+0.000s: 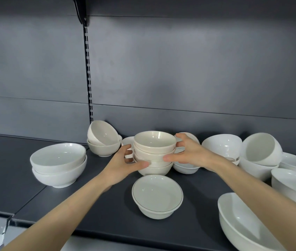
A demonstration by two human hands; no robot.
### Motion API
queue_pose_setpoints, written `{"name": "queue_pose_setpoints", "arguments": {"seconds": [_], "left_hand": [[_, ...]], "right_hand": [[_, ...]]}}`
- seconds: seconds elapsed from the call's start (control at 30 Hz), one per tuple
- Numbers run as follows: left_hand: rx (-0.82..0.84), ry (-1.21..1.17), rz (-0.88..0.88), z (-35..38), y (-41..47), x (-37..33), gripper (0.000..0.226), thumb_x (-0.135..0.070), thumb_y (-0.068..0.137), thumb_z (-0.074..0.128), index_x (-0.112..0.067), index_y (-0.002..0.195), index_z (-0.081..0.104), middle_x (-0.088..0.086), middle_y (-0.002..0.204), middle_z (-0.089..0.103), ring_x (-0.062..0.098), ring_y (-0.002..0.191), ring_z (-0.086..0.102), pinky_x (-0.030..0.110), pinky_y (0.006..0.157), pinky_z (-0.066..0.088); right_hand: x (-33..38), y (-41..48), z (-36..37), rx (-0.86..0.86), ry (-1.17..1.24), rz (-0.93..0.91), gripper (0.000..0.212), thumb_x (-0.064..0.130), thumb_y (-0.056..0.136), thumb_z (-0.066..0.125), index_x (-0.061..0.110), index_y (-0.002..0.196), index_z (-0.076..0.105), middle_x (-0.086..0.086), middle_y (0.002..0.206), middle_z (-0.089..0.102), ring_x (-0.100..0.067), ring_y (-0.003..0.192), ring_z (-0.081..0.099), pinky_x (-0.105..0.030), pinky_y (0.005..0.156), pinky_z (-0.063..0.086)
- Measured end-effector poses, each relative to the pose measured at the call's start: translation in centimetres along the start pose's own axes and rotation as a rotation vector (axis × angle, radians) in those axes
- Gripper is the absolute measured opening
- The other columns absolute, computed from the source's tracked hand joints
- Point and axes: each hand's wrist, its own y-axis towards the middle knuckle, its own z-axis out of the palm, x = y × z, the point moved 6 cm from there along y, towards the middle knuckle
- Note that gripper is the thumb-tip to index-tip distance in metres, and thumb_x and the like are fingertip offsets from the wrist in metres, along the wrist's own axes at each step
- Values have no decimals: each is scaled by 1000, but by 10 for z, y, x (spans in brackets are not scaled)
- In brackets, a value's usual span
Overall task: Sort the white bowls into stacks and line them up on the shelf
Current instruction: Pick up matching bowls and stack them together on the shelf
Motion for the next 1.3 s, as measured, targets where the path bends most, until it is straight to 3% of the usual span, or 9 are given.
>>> {"name": "queue_pose_setpoints", "arguments": {"seconds": [0.13, 0.27, 0.37, 0.57, 0.93, 1.17, 1.3], "left_hand": [[66, -9, -32, 7, 4, 2, 75, -33, 68, 86, -24, 131, 47, -4, 123, 60, 12, 103, 65, 29, 83, 58], [89, -87, -46, 10, 7, 3, 67, -20, 74, 82, -25, 129, 45, -1, 119, 62, 17, 101, 68, 33, 83, 58], [97, -125, -44, 9, 11, 6, 63, -17, 73, 83, -26, 124, 49, 2, 119, 62, 20, 101, 69, 38, 85, 58], [124, -175, -43, 8, 13, 11, 79, -35, 56, 86, -28, 127, 51, 2, 123, 63, 20, 107, 66, 44, 92, 54], [155, -248, -105, 12, 9, 11, 76, -7, 73, 80, -28, 136, 42, 7, 126, 57, 23, 104, 68, 41, 84, 58], [181, -283, -104, 0, 5, 16, 87, -13, 61, 89, -26, 136, 46, 6, 128, 60, 23, 109, 66, 44, 87, 56], [189, -304, -120, -2, 3, 17, 89, -15, 61, 89, -27, 138, 44, 4, 129, 60, 21, 111, 65, 43, 86, 57]], "right_hand": [[2, -2, 7, 85, 106, 41, 90, 27, 72, 83, 23, 144, 29, 5, 126, 53, -13, 117, 55, -36, 91, 55], [3, 0, 7, 98, 151, 39, 78, 26, 74, 82, 30, 137, 36, 2, 128, 54, -13, 118, 55, -38, 92, 55], [2, 2, 7, 105, 189, 41, 79, 24, 74, 81, 32, 137, 36, 3, 125, 55, -12, 115, 57, -38, 92, 55], [-1, 5, 7, 66, 209, 16, 77, 21, 74, 81, 28, 137, 36, 2, 123, 58, -7, 109, 59, -32, 85, 57], [1, 2, 12, 62, 217, 21, 78, 23, 75, 81, 26, 136, 33, 5, 123, 57, -10, 111, 58, -31, 85, 56], [9, 3, 20, 90, 158, 16, 86, 29, 73, 82, 25, 139, 28, 10, 118, 55, -11, 113, 56, -38, 90, 56], [12, 0, 21, 145, 191, 39, 71, 28, 77, 79, 33, 127, 29, 1, 123, 58, -12, 107, 60, -35, 87, 56]]}}
